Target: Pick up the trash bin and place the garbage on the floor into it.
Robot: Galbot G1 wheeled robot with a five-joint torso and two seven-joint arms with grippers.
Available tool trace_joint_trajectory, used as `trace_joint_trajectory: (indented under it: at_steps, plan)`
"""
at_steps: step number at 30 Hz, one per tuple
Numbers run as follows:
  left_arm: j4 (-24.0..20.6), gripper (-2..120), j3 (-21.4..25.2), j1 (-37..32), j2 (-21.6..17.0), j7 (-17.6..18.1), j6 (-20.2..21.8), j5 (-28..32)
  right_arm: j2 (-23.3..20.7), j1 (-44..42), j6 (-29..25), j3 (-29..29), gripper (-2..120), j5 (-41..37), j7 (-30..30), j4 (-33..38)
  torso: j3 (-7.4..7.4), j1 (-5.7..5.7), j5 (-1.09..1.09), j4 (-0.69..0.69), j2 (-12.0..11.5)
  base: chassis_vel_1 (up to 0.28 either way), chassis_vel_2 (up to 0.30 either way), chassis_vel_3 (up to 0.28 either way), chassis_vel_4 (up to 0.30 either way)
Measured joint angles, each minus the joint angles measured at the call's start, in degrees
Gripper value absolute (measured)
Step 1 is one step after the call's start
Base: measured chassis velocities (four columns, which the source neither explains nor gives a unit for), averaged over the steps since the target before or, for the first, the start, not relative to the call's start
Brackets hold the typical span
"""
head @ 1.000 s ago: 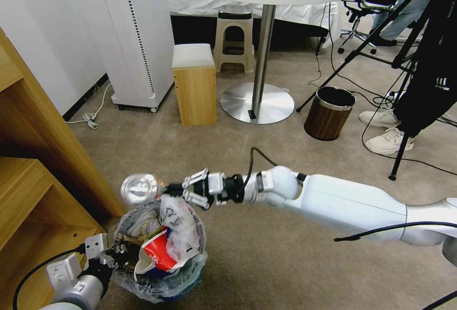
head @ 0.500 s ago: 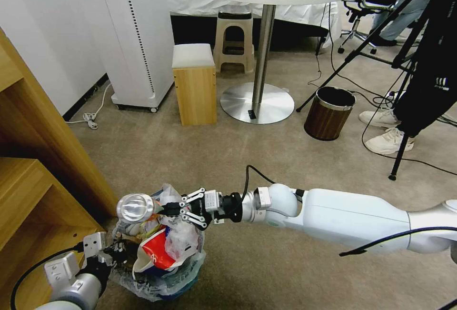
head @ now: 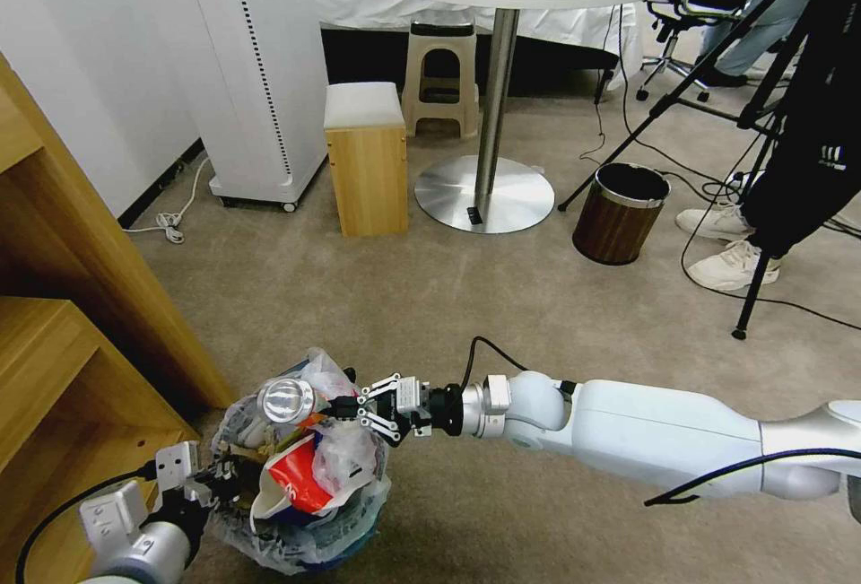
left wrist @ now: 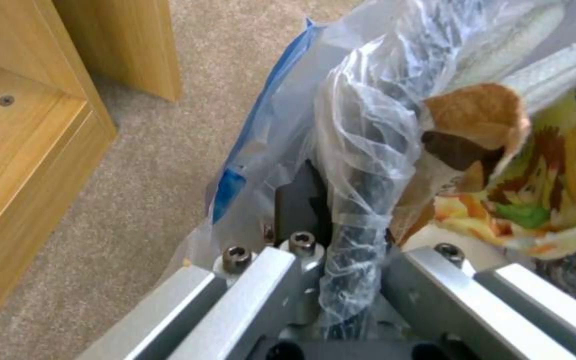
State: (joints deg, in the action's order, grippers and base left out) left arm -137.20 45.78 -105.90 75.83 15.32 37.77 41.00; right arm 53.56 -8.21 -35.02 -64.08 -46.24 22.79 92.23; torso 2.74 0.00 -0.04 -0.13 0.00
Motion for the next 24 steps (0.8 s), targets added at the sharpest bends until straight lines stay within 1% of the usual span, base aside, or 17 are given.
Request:
trace_joint_trajectory:
  at_steps: [10, 11, 12, 13, 14, 15, 16, 17, 18, 21, 23, 24]
  plan:
    - [-2.11, 0, 0.19, -1.19, 0.08, -0.23, -0.04, -0.22, 0.99, -0.76, 0.93, -1.08, 0, 0.91, -2.64, -1.18, 0.0, 0.0, 0.0, 0.0, 0.0, 0.0, 0.0, 0.0, 0.0]
    - [-2.44, 0, 0.3, -1.31, 0.07, -0.24, -0.05, -0.13, 1.0, -0.82, 1.28, -1.14, 2, 0.99, -2.73, -1.18, 0.0, 0.0, 0.0, 0.0, 0.0, 0.0, 0.0, 0.0, 0.0]
    - [-2.57, 0, 0.34, -1.39, 0.07, -0.25, -0.05, -0.08, 0.99, -0.87, 1.4, -1.17, 5, 1.01, -2.82, -1.16, 0.0, 0.0, 0.0, 0.0, 0.0, 0.0, 0.0, 0.0, 0.0]
    - [-2.71, 0, 0.4, -1.55, 0.05, -0.26, -0.05, -0.05, 0.97, -0.93, 1.59, -1.19, 11, 1.03, -3.06, -0.9, 0.0, 0.0, 0.0, 0.0, 0.0, 0.0, 0.0, 0.0, 0.0]
    - [-2.71, 0, 0.4, -1.55, 0.05, -0.26, -0.05, -0.05, 0.97, -0.93, 1.59, -1.19, 11, 1.03, -3.06, -0.9, 0.0, 0.0, 0.0, 0.0, 0.0, 0.0, 0.0, 0.0, 0.0]
    - [-2.75, 0, 0.42, -1.65, 0.05, -0.29, -0.05, -0.04, 0.95, -0.93, 1.69, -1.2, 15, 1.04, -3.19, -0.74, 0.0, 0.0, 0.0, 0.0, 0.0, 0.0, 0.0, 0.0, 0.0]
    - [-2.77, 0, 0.42, -1.81, 0.08, -0.37, -0.06, -0.09, 0.91, -0.93, 1.79, -1.2, 22, 1.05, -3.34, -0.36, 0.0, 0.0, 0.0, 0.0, 0.0, 0.0, 0.0, 0.0, 0.0]
    - [-2.78, 0, 0.42, -1.9, 0.17, -0.47, -0.1, -0.16, 0.81, -0.93, 1.99, -1.16, 25, 0.99, -3.37, 0.29, 0.0, 0.0, 0.0, 0.0, 0.0, 0.0, 0.0, 0.0, 0.0]
    - [-2.78, 0, 0.42, -1.9, 0.17, -0.47, -0.1, -0.16, 0.81, -0.93, 1.99, -1.16, 25, 0.99, -3.37, 0.29, 0.0, 0.0, 0.0, 0.0, 0.0, 0.0, 0.0, 0.0, 0.0]
    - [-2.73, 0, 0.42, -1.83, 0.34, -0.56, -0.19, -0.25, 0.47, -0.92, 2.29, -0.86, 41, 0.79, -3.4, 1.84, 0.0, 0.0, 0.0, 0.0, 0.0, 0.0, 0.0, 0.0, 0.0]
    - [-2.71, 0, 0.42, -1.82, 0.35, -0.57, -0.19, -0.25, 0.44, -0.92, 2.3, -0.84, 41, 0.79, -3.4, 1.91, 0.0, 0.0, 0.0, 0.0, 0.0, 0.0, 0.0, 0.0, 0.0]
    - [-2.57, 0, 0.43, -1.77, 0.38, -0.57, -0.19, -0.25, 0.19, -0.93, 2.33, -0.63, 49, 0.7, -3.39, 2.53, 0.0, 0.0, -0.01, 0.0, 0.0, 0.0, 0.0, 0.0, 0.0]
